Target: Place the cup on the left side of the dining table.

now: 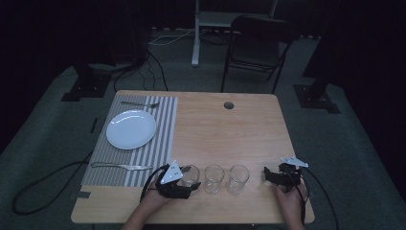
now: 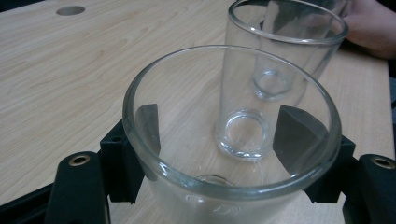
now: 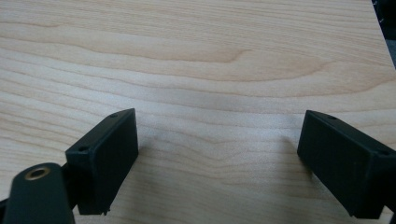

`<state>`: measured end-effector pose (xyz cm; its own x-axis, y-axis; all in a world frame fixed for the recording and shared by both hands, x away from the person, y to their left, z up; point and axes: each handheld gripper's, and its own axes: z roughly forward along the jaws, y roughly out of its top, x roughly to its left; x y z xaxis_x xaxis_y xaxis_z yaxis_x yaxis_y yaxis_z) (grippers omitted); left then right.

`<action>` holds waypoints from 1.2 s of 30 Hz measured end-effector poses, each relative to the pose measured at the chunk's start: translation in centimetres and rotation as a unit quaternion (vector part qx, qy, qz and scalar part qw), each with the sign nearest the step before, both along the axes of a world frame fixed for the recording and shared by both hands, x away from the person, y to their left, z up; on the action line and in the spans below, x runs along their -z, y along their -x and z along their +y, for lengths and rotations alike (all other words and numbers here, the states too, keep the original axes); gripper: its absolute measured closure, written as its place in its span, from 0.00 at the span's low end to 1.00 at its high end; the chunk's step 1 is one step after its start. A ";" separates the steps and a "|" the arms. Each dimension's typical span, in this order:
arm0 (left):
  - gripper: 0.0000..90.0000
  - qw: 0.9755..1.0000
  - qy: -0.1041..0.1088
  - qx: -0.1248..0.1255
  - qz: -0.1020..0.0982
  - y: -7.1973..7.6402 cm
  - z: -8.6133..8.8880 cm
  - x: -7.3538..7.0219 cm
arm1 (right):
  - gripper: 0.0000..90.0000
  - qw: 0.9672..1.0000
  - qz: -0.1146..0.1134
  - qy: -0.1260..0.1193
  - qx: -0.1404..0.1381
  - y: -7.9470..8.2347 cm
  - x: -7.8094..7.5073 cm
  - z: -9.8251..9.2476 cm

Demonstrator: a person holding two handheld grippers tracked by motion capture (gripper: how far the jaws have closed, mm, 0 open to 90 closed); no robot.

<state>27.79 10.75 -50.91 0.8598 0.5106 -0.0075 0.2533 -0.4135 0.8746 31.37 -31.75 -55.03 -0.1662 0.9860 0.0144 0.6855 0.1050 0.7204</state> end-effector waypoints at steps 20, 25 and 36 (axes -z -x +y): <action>0.33 1.000 -0.004 -0.026 -0.003 -0.5 1.0 -0.8 | 0.13 1.000 0.000 0.000 0.000 0.0 0.0 0.0; 0.33 1.000 -0.004 -0.028 -0.006 -0.8 1.4 -1.3 | 0.13 1.000 0.000 0.000 0.000 0.0 0.0 0.0; 0.33 0.998 0.003 -0.061 -0.019 -2.0 2.5 -2.6 | 0.13 1.000 0.000 0.000 0.000 0.0 0.0 0.0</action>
<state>29.83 13.28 -48.28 0.7912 0.6113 0.0203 0.2678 -0.3760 0.8871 31.37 -31.74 -55.03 -0.1661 0.9860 0.0146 0.6857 0.1049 0.7203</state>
